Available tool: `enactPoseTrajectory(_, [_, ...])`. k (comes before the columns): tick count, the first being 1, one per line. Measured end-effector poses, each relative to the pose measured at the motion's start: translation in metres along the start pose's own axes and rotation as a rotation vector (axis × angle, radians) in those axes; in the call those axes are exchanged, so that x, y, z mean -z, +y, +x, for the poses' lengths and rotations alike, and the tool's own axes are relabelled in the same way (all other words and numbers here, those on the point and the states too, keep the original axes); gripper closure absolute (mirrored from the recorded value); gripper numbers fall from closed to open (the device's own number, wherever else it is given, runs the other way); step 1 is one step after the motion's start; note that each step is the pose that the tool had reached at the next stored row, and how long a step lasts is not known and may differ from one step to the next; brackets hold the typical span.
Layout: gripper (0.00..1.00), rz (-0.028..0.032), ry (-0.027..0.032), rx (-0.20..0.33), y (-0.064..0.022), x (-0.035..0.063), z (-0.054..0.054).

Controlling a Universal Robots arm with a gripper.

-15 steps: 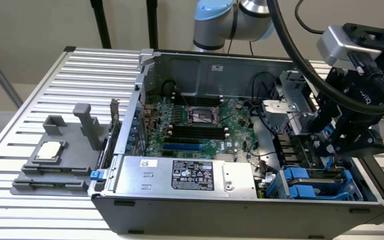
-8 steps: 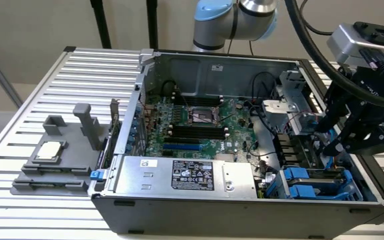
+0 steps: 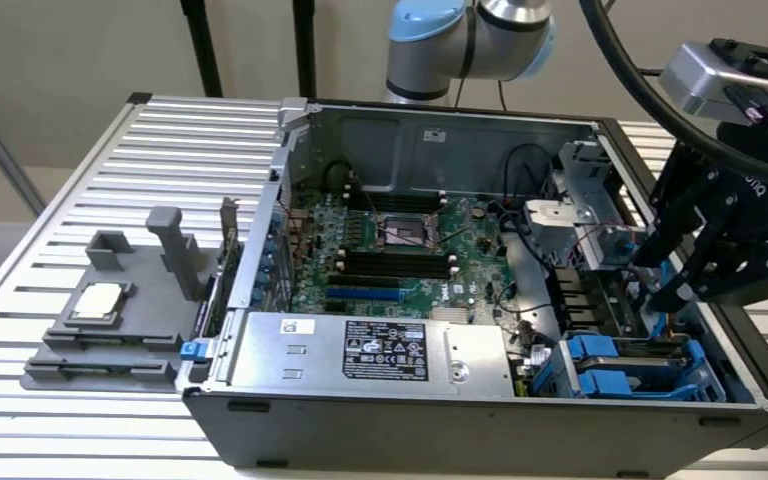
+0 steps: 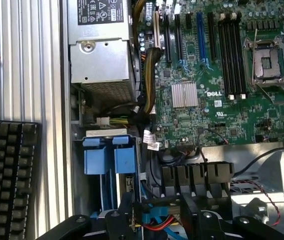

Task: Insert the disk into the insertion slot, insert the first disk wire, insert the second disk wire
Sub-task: 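Insert the second disk wire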

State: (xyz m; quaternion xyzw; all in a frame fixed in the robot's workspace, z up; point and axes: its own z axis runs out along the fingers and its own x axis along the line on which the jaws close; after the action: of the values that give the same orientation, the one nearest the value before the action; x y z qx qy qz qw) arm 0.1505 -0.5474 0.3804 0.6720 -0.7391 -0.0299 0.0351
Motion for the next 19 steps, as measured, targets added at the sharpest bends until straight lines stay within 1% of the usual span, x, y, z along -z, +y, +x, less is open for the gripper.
enactPoseTrajectory(4, [0.49, -0.0084, 0.0080, -0.001, -0.0024, -0.0007, -0.0003])
enactPoseTrajectory(7, [0.49, -0.0128, 0.0120, -0.001, -0.0026, -0.0020, -0.0003])
enactPoseTrajectory(9, [0.49, -0.0130, 0.0157, -0.001, -0.0027, -0.0029, -0.0003])
enactPoseTrajectory(13, [0.49, -0.0126, 0.0203, -0.002, -0.0028, -0.0046, -0.0003])
enactPoseTrajectory(14, [0.51, -0.0125, 0.0213, -0.002, -0.0028, -0.0048, -0.0003])
enactPoseTrajectory(15, [0.51, -0.0124, 0.0226, -0.002, -0.0029, -0.0050, -0.0003])
enactPoseTrajectory(16, [0.58, -0.0122, 0.0243, -0.002, -0.0029, -0.0050, -0.0003])
enactPoseTrajectory(19, [0.58, -0.0116, 0.0311, -0.003, -0.0029, -0.0049, -0.0003])
